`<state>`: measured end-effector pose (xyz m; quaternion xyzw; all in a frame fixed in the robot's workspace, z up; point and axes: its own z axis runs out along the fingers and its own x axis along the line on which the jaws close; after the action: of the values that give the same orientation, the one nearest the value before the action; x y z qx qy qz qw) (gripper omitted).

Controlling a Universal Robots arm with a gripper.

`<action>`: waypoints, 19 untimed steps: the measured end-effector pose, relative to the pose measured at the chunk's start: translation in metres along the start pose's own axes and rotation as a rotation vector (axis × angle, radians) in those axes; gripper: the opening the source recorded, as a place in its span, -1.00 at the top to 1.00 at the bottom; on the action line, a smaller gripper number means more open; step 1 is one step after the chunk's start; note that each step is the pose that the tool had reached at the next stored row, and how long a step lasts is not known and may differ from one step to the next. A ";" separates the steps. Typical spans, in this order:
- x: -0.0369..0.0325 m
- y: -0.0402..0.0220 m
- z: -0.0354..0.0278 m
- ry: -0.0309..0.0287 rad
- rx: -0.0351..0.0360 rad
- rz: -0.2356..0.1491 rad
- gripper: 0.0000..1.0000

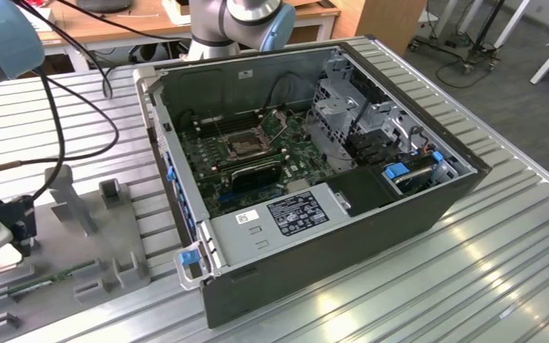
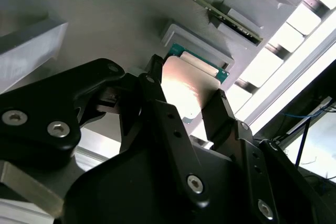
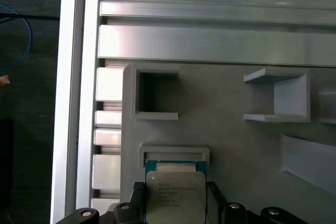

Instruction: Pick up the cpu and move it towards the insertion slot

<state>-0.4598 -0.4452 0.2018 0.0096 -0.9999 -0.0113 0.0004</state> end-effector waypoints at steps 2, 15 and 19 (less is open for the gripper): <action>0.0000 0.0000 -0.0020 0.0001 0.0001 0.000 -0.09; 0.0000 0.0004 -0.0174 -0.0001 -0.0001 0.000 -0.09; 0.0000 0.0006 -0.0239 0.0000 -0.0001 0.000 -0.09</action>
<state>-0.4598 -0.4452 0.2257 0.0095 -0.9999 -0.0113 0.0004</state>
